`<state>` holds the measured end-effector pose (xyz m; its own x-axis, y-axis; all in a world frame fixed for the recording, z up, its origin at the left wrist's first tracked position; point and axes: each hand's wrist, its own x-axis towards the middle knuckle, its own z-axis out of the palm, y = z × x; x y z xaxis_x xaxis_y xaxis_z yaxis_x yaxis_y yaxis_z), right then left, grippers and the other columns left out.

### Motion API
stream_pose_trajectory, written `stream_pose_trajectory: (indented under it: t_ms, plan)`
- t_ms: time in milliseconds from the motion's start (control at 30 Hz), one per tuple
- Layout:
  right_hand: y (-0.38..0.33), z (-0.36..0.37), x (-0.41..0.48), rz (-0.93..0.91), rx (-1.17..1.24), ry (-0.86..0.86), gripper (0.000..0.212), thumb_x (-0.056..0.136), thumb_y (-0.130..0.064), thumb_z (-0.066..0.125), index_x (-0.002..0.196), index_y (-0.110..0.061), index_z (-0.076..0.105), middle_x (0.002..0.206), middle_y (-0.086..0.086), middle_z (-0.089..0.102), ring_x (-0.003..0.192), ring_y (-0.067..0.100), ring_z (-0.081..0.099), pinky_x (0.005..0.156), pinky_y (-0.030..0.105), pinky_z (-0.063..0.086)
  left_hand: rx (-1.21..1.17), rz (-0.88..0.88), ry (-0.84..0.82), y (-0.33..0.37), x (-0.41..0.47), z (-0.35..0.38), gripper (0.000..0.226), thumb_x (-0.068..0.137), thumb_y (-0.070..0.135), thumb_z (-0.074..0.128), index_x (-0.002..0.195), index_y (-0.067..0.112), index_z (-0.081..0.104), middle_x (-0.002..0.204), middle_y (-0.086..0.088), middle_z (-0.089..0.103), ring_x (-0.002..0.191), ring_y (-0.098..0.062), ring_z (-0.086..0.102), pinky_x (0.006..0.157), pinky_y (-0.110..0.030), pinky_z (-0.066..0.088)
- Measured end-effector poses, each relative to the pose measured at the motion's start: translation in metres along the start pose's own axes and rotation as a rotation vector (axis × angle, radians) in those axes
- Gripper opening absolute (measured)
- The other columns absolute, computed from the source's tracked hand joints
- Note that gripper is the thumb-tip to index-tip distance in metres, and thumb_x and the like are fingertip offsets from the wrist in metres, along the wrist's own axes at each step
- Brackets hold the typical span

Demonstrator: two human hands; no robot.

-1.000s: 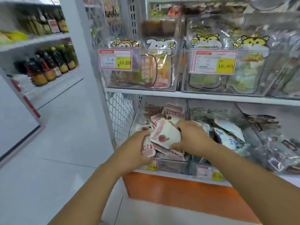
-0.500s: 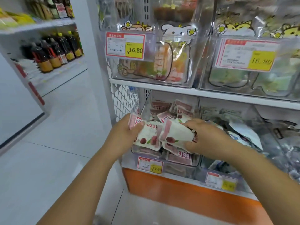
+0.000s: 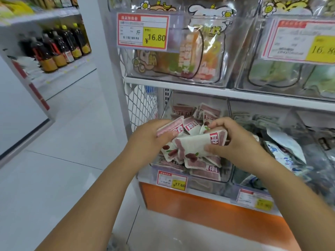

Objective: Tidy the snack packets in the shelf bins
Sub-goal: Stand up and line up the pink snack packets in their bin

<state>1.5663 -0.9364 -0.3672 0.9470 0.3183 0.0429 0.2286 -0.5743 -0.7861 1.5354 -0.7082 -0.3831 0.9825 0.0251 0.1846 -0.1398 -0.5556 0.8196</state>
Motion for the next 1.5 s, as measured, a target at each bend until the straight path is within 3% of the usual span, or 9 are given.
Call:
stream_pose_trajectory:
  t_ms: [267,433,533,633,833,1067,1200,1333,1500]
  plan:
    - [0.002,-0.012,-0.007,-0.020,0.171,0.030,0.031,0.076,-0.015,0.078,0.096,-0.032,0.062,0.085,-0.018,0.071,0.073,0.001,0.067,0.069,0.023,0.055,-0.048,-0.024,0.045,0.012,0.008,0.006,0.014,0.078,0.031,0.076,0.077,0.036,0.064,0.074,0.017,0.063,0.064,0.002,0.057,0.059,-0.020,0.043]
    - [0.003,-0.001,-0.010,-0.027,0.193,0.054,0.029,0.079,-0.017,0.076,0.099,-0.031,0.060,0.084,-0.026,0.069,0.074,-0.008,0.064,0.062,0.010,0.051,-0.043,-0.089,-0.074,0.016,0.003,0.011,0.007,0.089,0.037,0.063,0.095,0.039,0.060,0.081,0.019,0.064,0.057,0.010,0.055,0.051,-0.012,0.038]
    - [0.003,0.015,-0.009,-0.012,0.214,0.067,0.031,0.080,-0.018,0.075,0.102,-0.031,0.057,0.087,-0.020,0.071,0.075,-0.006,0.066,0.061,0.015,0.053,-0.175,-0.152,-0.143,0.015,-0.003,0.016,0.039,0.075,0.030,0.080,0.104,0.036,0.055,0.092,0.014,0.069,0.074,0.002,0.066,0.061,-0.021,0.055]
    - [-0.002,0.020,-0.005,-0.022,0.343,0.046,0.046,0.079,-0.011,0.075,0.112,-0.035,0.052,0.091,-0.012,0.073,0.081,0.004,0.069,0.064,0.025,0.057,-0.187,-0.161,-0.062,0.011,-0.003,0.019,0.055,0.065,0.017,0.087,0.105,0.032,0.054,0.095,0.009,0.069,0.081,-0.010,0.070,0.065,-0.037,0.060]
    - [-0.004,0.010,-0.002,-0.100,0.306,-0.112,0.055,0.079,0.000,0.072,0.114,-0.039,0.054,0.100,-0.015,0.070,0.092,0.012,0.065,0.073,0.030,0.059,-0.299,-0.168,0.036,0.005,-0.003,0.017,0.042,0.069,0.008,0.083,0.100,0.023,0.059,0.094,0.007,0.072,0.083,-0.011,0.070,0.061,-0.028,0.057]
    - [0.002,0.004,0.001,-0.025,0.339,0.151,0.042,0.079,-0.005,0.071,0.105,-0.031,0.052,0.079,-0.004,0.060,0.057,0.002,0.050,0.054,0.025,0.049,-0.291,0.064,0.340,0.013,-0.007,0.001,0.020,0.084,0.005,0.070,0.086,0.024,0.063,0.083,0.012,0.071,0.079,-0.001,0.067,0.061,-0.011,0.049]
    - [-0.001,0.018,-0.001,-0.022,0.380,0.127,0.038,0.083,-0.008,0.069,0.108,-0.031,0.050,0.076,-0.010,0.058,0.051,-0.001,0.050,0.048,0.019,0.044,-0.238,0.087,0.068,0.017,-0.012,0.024,0.020,0.088,0.017,0.065,0.090,0.037,0.065,0.095,0.013,0.070,0.088,-0.008,0.067,0.069,-0.034,0.059]
    - [-0.001,0.030,-0.002,0.039,0.513,0.041,0.048,0.073,-0.028,0.077,0.110,-0.033,0.047,0.094,-0.012,0.066,0.080,0.019,0.069,0.076,0.043,0.057,-0.220,0.084,-0.045,0.013,-0.013,0.036,0.018,0.095,0.021,0.057,0.106,0.035,0.058,0.105,0.017,0.067,0.101,0.000,0.062,0.081,-0.020,0.050]
    - [0.001,0.027,-0.003,-0.011,0.493,-0.141,0.078,0.070,-0.003,0.081,0.129,-0.034,0.041,0.110,0.000,0.056,0.090,0.017,0.067,0.076,0.031,0.058,-0.352,-0.116,-0.044,0.003,-0.008,0.027,0.023,0.099,0.033,0.046,0.118,0.042,0.056,0.104,0.011,0.071,0.096,-0.011,0.068,0.085,-0.041,0.055]
